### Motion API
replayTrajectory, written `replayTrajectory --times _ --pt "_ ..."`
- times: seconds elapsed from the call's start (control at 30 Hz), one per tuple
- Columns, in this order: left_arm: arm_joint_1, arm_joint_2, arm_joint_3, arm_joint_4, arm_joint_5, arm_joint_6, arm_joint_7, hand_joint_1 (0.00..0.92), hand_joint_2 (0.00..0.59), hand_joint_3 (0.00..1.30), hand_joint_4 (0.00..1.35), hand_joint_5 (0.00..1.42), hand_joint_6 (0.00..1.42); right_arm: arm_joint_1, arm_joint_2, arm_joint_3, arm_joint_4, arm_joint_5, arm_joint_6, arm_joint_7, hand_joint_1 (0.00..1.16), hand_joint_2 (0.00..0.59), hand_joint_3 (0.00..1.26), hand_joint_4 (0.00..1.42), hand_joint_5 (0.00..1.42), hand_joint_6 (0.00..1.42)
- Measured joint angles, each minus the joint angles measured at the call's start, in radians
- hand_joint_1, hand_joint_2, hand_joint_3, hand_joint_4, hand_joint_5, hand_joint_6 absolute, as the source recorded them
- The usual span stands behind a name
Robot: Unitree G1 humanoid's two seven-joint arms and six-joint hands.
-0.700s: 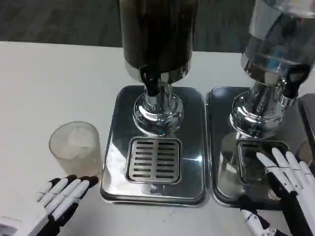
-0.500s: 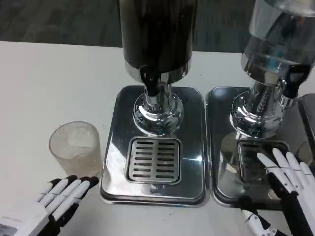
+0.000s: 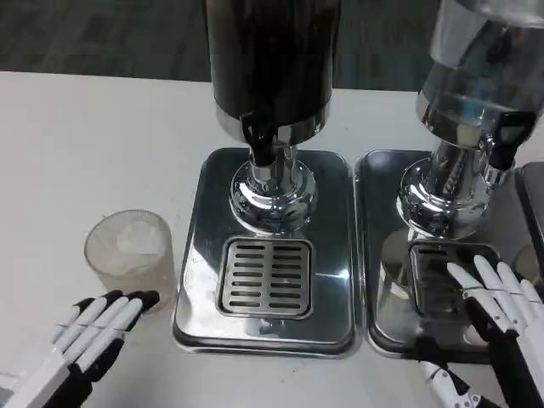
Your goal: Grasp the cup under the faucet to collect the drink, then remove the cup.
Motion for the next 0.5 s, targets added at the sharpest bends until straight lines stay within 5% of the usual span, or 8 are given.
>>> replayTrajectory --times 0.5 --pt "-0.193 0.009 0.033 0.251 -0.237 -0.134 -0.042 0.0 0.054 0.0 0.0 0.0 0.04 0.019 0.046 0.025 -0.033 -0.031 0.016 0.002 0.28 0.396 0.16 0.04 0.03 0.03"
